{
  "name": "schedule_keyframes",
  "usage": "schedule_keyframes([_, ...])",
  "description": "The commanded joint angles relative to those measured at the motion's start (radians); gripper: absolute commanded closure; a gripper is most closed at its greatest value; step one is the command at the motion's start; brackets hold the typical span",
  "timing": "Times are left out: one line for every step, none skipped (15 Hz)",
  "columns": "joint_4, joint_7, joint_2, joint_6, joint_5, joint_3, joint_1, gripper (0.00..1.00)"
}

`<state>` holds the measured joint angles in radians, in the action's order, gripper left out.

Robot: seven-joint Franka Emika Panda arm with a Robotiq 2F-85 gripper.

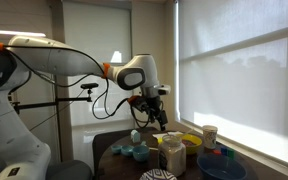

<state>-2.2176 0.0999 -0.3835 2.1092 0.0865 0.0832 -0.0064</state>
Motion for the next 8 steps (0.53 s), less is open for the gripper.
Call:
schedule_keyframes([0.075,-0.153,0.087,0.080,-0.105,-0.052,-0.053,0.00])
schedule_keyframes([0.093,-0.179,0.108,0.077,-0.124,-0.056,-0.058,0.00])
schedule_keyframes([0.103,-0.203,0.125,0.087,-0.141,-0.059,-0.061,0.00])
schedule_keyframes([0.113,-0.218,0.143,0.100,-0.152,-0.059,-0.063,0.00])
schedule_keyframes([0.119,-0.236,0.160,0.123,-0.170,-0.060,-0.068,0.00])
schedule_keyframes([0.129,-0.247,0.178,0.133,-0.176,-0.058,-0.067,0.00])
schedule_keyframes([0.131,-0.260,0.192,0.153,-0.185,-0.055,-0.069,0.00])
schedule_keyframes([0.136,-0.267,0.203,0.162,-0.188,-0.052,-0.069,0.00])
